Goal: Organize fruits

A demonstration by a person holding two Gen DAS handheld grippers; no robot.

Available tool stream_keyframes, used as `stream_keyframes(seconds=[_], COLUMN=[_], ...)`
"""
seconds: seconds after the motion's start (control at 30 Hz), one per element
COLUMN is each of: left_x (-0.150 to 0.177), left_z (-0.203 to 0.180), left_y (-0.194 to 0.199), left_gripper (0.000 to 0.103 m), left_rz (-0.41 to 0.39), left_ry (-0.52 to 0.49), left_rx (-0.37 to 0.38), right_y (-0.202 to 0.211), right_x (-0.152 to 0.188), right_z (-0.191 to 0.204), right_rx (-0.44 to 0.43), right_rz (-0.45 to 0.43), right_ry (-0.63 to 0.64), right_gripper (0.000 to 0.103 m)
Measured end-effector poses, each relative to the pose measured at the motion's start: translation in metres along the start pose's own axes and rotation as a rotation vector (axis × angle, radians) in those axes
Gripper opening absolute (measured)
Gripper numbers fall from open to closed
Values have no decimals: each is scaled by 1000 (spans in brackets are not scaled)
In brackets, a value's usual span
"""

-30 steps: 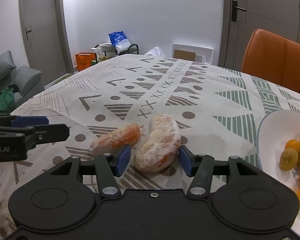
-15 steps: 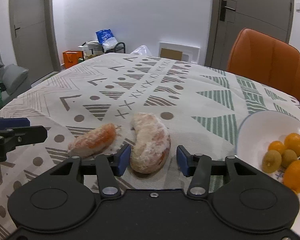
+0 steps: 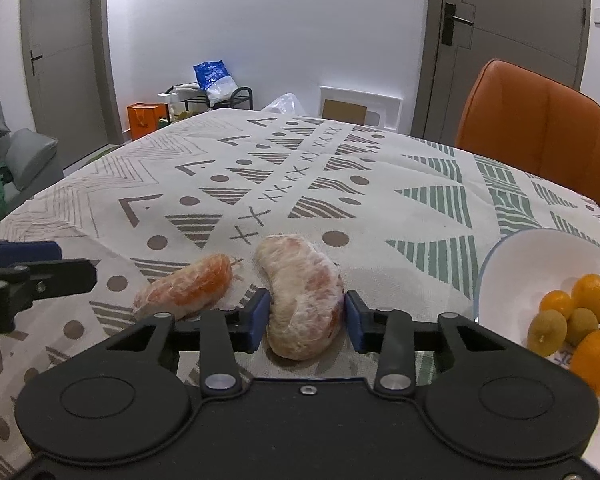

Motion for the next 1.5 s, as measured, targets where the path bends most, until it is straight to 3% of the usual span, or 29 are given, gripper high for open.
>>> stream_keyframes(seconds=[0.93, 1.4, 1.5], left_x=[0, 0, -1], left_z=[-40, -52, -55], left_y=[-18, -38, -41], left_gripper=[57, 57, 57], left_rz=[30, 47, 44], left_ry=[-62, -80, -90], left_rx=[54, 27, 25], right_y=[45, 63, 66], right_x=[6, 11, 11], right_z=[-24, -37, -38], right_rx=[3, -2, -3], right_rz=[-123, -159, -168], right_ry=[-46, -86, -91], right_gripper=[34, 31, 21])
Point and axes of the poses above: each gripper's, at about its wrist camera, not at the fingertips, and y roughly against the way its jaws point, z to its left, x to its underside, the point moved 7 cm from there along -y, roughly the way its jaws point, and after that the axes turned 10 degrees about z, right-handed, at the moved point
